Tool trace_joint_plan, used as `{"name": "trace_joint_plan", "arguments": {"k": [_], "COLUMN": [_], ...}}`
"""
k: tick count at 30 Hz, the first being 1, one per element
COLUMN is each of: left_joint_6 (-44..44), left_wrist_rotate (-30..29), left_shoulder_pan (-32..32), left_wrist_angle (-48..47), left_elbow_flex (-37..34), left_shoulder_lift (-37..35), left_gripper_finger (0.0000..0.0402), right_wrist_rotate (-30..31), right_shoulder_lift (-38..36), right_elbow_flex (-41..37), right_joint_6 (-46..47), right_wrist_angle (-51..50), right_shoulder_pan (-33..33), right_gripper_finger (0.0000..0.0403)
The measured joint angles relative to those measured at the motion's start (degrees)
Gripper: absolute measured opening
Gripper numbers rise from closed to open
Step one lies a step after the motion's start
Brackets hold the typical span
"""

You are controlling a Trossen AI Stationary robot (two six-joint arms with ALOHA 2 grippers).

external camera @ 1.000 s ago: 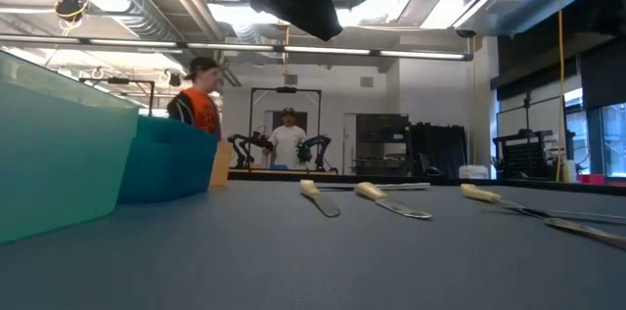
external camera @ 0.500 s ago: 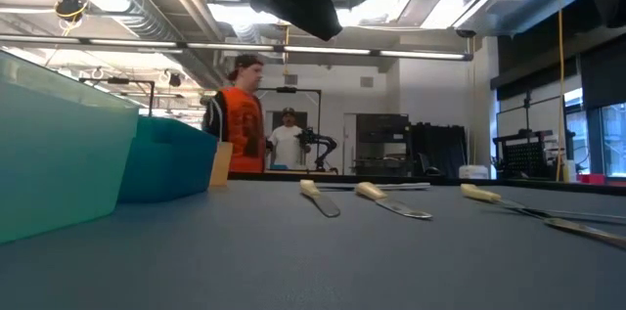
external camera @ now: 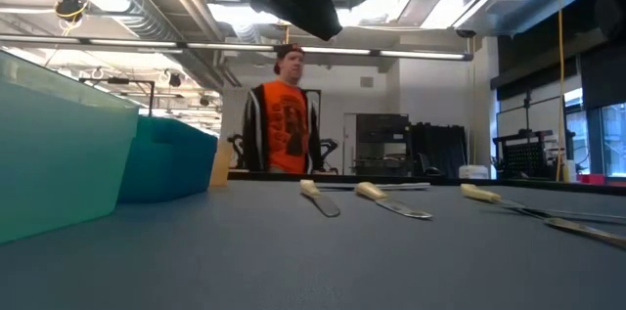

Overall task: Sort silverware by color (type)
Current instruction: Put the white-green knife into the blue bin

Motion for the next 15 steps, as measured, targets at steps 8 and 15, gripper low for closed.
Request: {"name": "trace_joint_plan", "arguments": {"k": [8, 15], "left_joint_6": [0.0, 0.0], "left_wrist_rotate": [0.1, 0.1], "left_shoulder_pan": [0.0, 0.0], "left_wrist_angle": [0.0, 0.0], "left_elbow_flex": [0.0, 0.0], "left_shoulder_lift": [0.0, 0.0], "left_gripper_finger": [0.013, 0.013], "right_wrist_rotate": [0.0, 0.0], "right_shoulder_lift": [4.1, 6.9], "right_elbow_flex": [0.0, 0.0], "right_joint_6": [0.0, 0.0], "right_wrist_angle": [0.1, 0.9], "right_shoulder_pan": [-0.1, -0.1], "right_gripper_finger": [0.0129, 0.0129]}}
